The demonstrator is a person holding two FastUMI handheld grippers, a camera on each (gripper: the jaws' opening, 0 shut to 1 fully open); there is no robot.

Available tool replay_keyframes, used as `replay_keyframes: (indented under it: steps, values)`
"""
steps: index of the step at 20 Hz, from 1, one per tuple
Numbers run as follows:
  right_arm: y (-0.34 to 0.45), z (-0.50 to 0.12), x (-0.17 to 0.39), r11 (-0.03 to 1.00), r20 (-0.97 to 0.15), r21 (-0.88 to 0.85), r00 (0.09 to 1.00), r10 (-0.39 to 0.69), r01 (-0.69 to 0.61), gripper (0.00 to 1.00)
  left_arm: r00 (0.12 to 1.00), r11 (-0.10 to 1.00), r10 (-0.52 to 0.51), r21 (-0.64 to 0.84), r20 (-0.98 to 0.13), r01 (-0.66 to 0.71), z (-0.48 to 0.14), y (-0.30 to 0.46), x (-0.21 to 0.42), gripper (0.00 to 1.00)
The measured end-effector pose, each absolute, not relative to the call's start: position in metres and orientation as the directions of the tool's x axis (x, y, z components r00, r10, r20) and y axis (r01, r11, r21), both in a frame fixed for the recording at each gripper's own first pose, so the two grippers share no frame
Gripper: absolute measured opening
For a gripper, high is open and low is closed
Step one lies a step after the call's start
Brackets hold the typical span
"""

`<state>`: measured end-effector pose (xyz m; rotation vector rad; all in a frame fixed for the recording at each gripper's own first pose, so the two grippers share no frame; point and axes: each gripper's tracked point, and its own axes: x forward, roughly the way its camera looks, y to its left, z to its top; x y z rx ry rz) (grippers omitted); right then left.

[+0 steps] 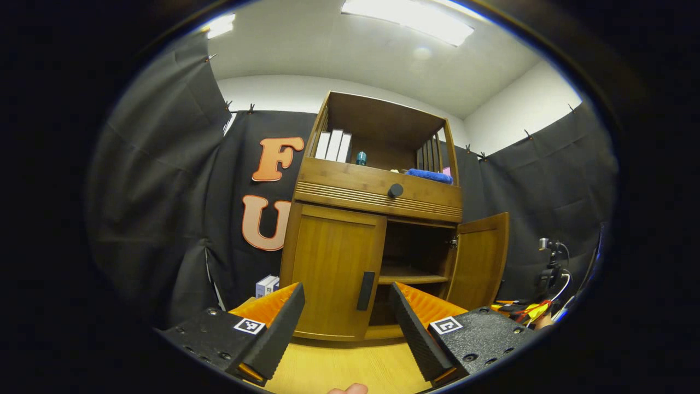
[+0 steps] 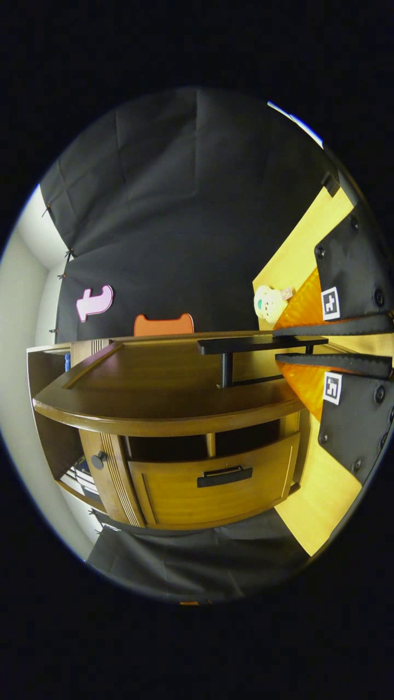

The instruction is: Open the right door of the double-door shoe cabinet with the right hand, and open the left door with the left hand.

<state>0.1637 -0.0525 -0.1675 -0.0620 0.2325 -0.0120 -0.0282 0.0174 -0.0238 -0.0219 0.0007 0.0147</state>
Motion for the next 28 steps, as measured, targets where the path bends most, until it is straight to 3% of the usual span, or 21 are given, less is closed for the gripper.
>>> replay_keyframes:
  steps: [1, 2, 8, 23, 24, 27, 28]
  values:
    - [-0.064, -0.167, 0.162, 0.997, -0.229, -0.073, 0.972, -0.045, 0.029, 0.27, 1.0, 1.0, 0.02, -0.023, -0.002, -0.02, -0.025, 0.02, -0.028, 0.91]
    - [-0.075, -0.167, 0.16, 0.996, -0.227, -0.075, 0.972, -0.062, 0.046, 0.15, 1.0, 0.999, 0.024, -0.025, -0.002, -0.024, -0.025, 0.022, -0.028, 0.94]
    - [-0.102, -0.163, 0.157, 0.996, -0.232, -0.06, 0.97, -0.074, 0.062, 0.15, 0.999, 0.999, 0.034, -0.036, -0.003, -0.034, -0.029, 0.029, -0.024, 0.94]
    - [-0.151, -0.161, 0.169, 0.997, -0.271, -0.013, 0.96, 0.073, -0.08, 0.17, 0.998, 0.998, 0.053, -0.042, -0.019, -0.053, -0.035, 0.036, -0.025, 0.94]
    - [-0.154, -0.162, 0.169, 0.997, -0.28, -0.01, 0.957, 0.069, -0.075, 0.22, 0.999, 0.998, 0.048, -0.046, -0.019, -0.049, -0.035, 0.034, -0.025, 0.94]
    - [-0.153, -0.173, 0.159, 0.996, -0.307, -0.067, 0.951, 0.035, -0.058, 0.23, 0.999, 0.998, 0.044, -0.044, -0.02, -0.045, -0.036, 0.033, -0.026, 0.94]
    - [-0.156, -0.179, 0.155, 0.993, -0.323, -0.112, 0.947, 0.005, -0.043, 0.17, 0.999, 0.998, 0.045, -0.04, -0.022, -0.046, -0.036, 0.033, -0.026, 0.94]
